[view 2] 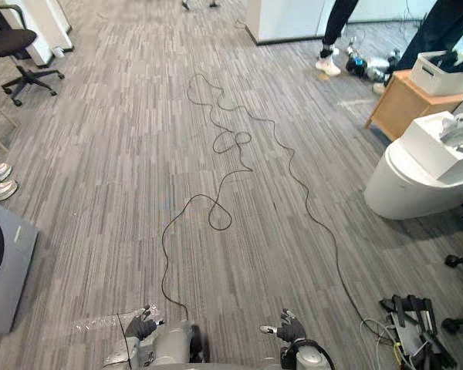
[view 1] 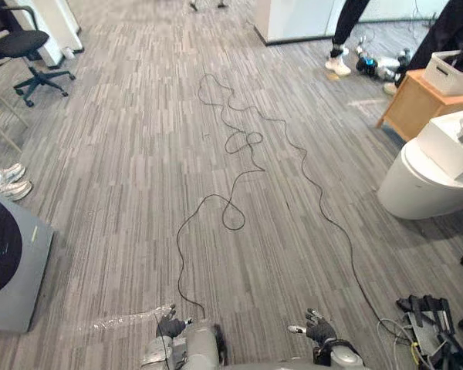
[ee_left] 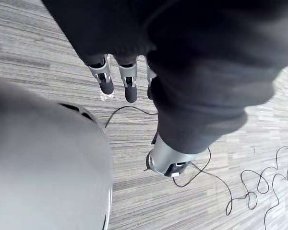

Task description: Organize washtable

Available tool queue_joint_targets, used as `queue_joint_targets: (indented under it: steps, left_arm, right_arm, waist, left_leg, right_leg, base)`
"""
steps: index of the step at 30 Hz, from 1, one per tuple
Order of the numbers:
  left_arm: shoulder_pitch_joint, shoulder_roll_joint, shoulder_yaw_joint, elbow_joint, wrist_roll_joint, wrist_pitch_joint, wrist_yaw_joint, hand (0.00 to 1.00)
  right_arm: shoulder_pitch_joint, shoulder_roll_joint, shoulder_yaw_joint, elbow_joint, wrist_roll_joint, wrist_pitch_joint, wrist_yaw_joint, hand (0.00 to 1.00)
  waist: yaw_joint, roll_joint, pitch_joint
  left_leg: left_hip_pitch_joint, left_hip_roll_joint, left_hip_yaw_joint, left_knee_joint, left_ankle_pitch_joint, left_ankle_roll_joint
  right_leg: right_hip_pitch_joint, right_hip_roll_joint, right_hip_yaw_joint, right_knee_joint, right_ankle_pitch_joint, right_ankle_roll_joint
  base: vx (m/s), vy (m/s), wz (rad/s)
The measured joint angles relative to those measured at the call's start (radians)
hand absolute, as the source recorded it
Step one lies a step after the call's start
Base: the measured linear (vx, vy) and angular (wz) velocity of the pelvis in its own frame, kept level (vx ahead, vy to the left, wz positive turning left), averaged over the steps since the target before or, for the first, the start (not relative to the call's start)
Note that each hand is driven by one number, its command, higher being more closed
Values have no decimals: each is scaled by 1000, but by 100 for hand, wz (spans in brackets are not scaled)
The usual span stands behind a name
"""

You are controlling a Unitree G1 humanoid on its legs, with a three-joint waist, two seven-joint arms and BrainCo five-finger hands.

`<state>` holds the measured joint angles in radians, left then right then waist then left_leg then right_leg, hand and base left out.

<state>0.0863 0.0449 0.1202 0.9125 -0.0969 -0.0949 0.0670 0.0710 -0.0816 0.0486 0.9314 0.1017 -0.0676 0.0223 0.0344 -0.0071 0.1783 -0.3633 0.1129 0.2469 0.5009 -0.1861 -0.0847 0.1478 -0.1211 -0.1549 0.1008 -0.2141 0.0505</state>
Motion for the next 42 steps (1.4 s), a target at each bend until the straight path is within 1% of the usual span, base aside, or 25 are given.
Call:
queue_joint_targets:
  steps: [1, 2, 3, 5, 8, 9, 11, 13, 15, 17, 19, 21, 22, 23, 24, 26, 28, 31, 33, 35, 38, 39, 40, 41, 42]
  left_arm:
    - [-3, -5, -1, 0, -3, -1, 1, 0]
    - [-1, -8, -1, 1, -11, -4, 0, 0]
    - [-3, -6, 1, -4, -10, -8, 0, 0]
    - [-10, 8, 2, 0, -7, -5, 0, 0]
    - [-28, 32, -5, 23, -9, 11, 1, 0]
    - [-24, 35, -7, 34, -9, 20, 3, 0]
    - [-16, 31, -10, 41, -8, 25, 5, 0]
    - [-22, 16, -9, 43, -6, 26, 7, 0]
    - [-31, 5, -17, 46, -4, 26, 7, 0]
    - [-37, -7, -48, 57, 3, 25, 6, 0]
    - [-31, -19, -45, 59, 29, 25, 5, 0]
    - [-32, -36, -22, 50, 32, 20, 6, 0]
    - [-36, -49, -1, 45, 33, 22, 6, 0]
    - [-33, -70, 37, 33, 33, 23, 6, 0]
    - [-24, -78, 61, 19, 33, 23, 6, 0]
    - [-25, -75, 69, -2, 33, 24, 6, 0]
    - [-25, -57, 55, -22, 33, 21, 6, 0]
    - [-25, -34, 26, -47, 33, 16, 5, 0]
    - [-10, -29, -4, -48, 28, 7, 9, 0]
    - [-13, -23, -16, -45, 33, 0, 10, 0]
    - [-18, 12, -31, -32, 42, 3, 9, 0]
    - [-22, 20, -37, -25, 41, 3, 8, 0]
    - [-34, 41, -48, -15, 40, 6, 6, 0]
    - [-35, 51, -54, -8, 41, 11, 7, 0]
    - [-35, 51, -55, -1, 41, 19, 8, 0]
  right_arm:
    - [1, -6, 0, 7, -4, 0, 0, 0]
    - [-2, -15, 1, 27, -16, 0, 0, 0]
    - [2, -3, 1, 43, -28, 4, 1, 0]
    - [15, 17, 1, 43, -45, 3, 2, 0]
    - [11, 22, -5, 34, -65, 3, 6, 0]
    - [7, 16, -6, 19, -67, -1, 6, 0]
    - [15, 10, -3, -18, -76, -4, 5, 0]
    - [19, 7, -4, -54, -75, -5, 5, 0]
    - [13, 7, -9, -62, -70, -14, 7, 0]
    - [-2, 10, -9, -67, -65, -15, 7, 0]
    - [-5, 13, -12, -64, -65, -13, 5, 0]
    - [-9, 7, -12, -65, -72, -8, 5, 0]
    - [-5, -5, -11, -86, -73, -4, 5, 0]
    - [0, -23, -9, -106, -73, 1, 5, 0]
    - [3, -35, -10, -112, -73, 9, 3, 0]
    - [10, -35, -12, -110, -72, 18, 1, 0]
    - [19, -14, -11, -98, -68, 23, 0, 0]
    - [-4, 9, -16, -46, -64, 24, 0, 0]
    - [-7, 7, -20, -10, -66, 20, 0, 0]
    - [-16, 17, -21, 17, -67, 25, -1, 0]
    - [-5, 40, -22, 19, -78, 16, 2, 0]
    - [-6, 42, -23, 23, -79, 13, 2, 0]
    - [-8, 50, -36, 23, -89, 9, 3, 0]
    - [-8, 52, -41, 23, -102, 9, 3, 0]
    - [-7, 47, -41, 20, -109, 9, 3, 0]
  waist:
    - [13, 8, 0]
    - [31, 18, -3]
    - [35, -12, -25]
    - [31, -48, -39]
    - [7, -74, -4]
    - [-1, -69, 14]
    - [-12, -52, 20]
    - [-24, -46, 25]
    - [-35, -45, 25]
    - [-64, -43, 27]
    - [-75, -33, 28]
    - [-65, -14, 20]
    - [-70, 8, 31]
    - [-65, 47, 40]
    - [-47, 71, 44]
    - [-42, 74, 54]
    - [-25, 42, 51]
    - [-2, 19, 53]
    - [36, 39, 46]
    - [35, 16, 33]
    - [30, -45, 7]
    - [28, -58, 11]
    - [14, -90, 29]
    - [4, -91, 45]
    - [1, -91, 50]
  left_leg:
    - [-1, -13, -1, -121, 43, -8]
    - [5, -13, -13, -158, 128, 55]
    - [-13, -40, -9, -91, 82, 115]
    - [-21, -78, 3, -51, 18, 143]
    - [116, -141, -16, -46, -75, 185]
    - [211, -147, -32, -55, -111, 198]
    - [352, -148, -52, -135, -128, 214]
    - [450, -145, -81, -222, -128, 214]
    - [519, -142, -115, -293, -128, 215]
    - [595, -140, -183, -351, -151, 180]
    - [646, -124, -251, -317, -193, 130]
    - [587, -93, -267, -129, -192, 123]
    - [514, -70, -260, 62, -170, 86]
    - [396, -12, -235, 327, -52, -1]
    - [312, 55, -207, 537, 79, -28]
    - [214, 116, -151, 689, 30, 16]
    - [122, 111, -93, 617, -14, 33]
    - [3, 42, -43, 194, -39, 49]
    - [6, -7, -114, -259, 83, -18]
    - [12, -31, -121, -203, 196, 47]
    - [31, -70, -93, -136, 98, 110]
    - [55, -85, -92, -132, 75, 119]
    - [131, -120, -87, -135, 33, 140]
    - [193, -138, -85, -136, 2, 150]
    - [260, -144, -84, -137, -27, 153]
  right_leg:
    - [12, -3, 20, -9, -14, 18]
    - [36, 2, 46, -18, -38, 37]
    - [42, -31, 70, 1, -68, 13]
    - [-28, -72, 127, 157, -69, 16]
    - [-207, -95, 225, 736, 29, 133]
    - [-252, -84, 210, 899, 1, 103]
    - [-345, -60, 134, 962, -38, 50]
    - [-453, -29, 53, 873, -67, 8]
    - [-529, 10, 9, 663, -63, 6]
    - [-557, 59, 35, 322, 65, -10]
    - [-534, 85, 73, 325, 228, -64]
    - [-507, 86, 25, 359, 160, -74]
    - [-469, 93, 6, 356, 130, -82]
    - [-410, 126, -6, 340, 93, -99]
    - [-345, 162, 1, 312, 66, -117]
    - [-220, 185, 9, 253, 26, -135]
    - [-102, 169, 26, 157, 17, -132]
    - [17, 131, 64, 40, 18, -120]
    - [87, 128, 134, -39, -2, -91]
    - [128, 102, 175, -24, -45, -80]
    - [0, 53, 224, 302, -49, -80]
    - [-37, 43, 225, 420, -33, -51]
    - [-118, 10, 241, 674, 74, 57]
    - [-170, -15, 228, 849, 157, 79]
    - [-218, -38, 197, 970, 131, 36]
  base:
    - [402, 303, -67]
    - [538, 373, -61]
    - [500, 301, -37]
    - [569, 301, 8]
    - [559, 295, 35]
    - [659, 274, 35]
    - [530, 185, 23]
    - [577, 110, 37]
    - [553, 43, 58]
    - [609, -28, 105]
    - [642, -120, 114]
    - [633, -170, 68]
    - [601, -128, 36]
    - [715, -123, 2]
    - [602, -69, -22]
    - [602, -60, -13]
    - [552, -59, -12]
    - [565, 56, -37]
    - [525, 192, -84]
    - [534, 271, -59]
    - [614, 317, -25]
    - [559, 253, 7]
    - [529, 209, 30]
    - [526, 197, 28]
    - [527, 189, 3]
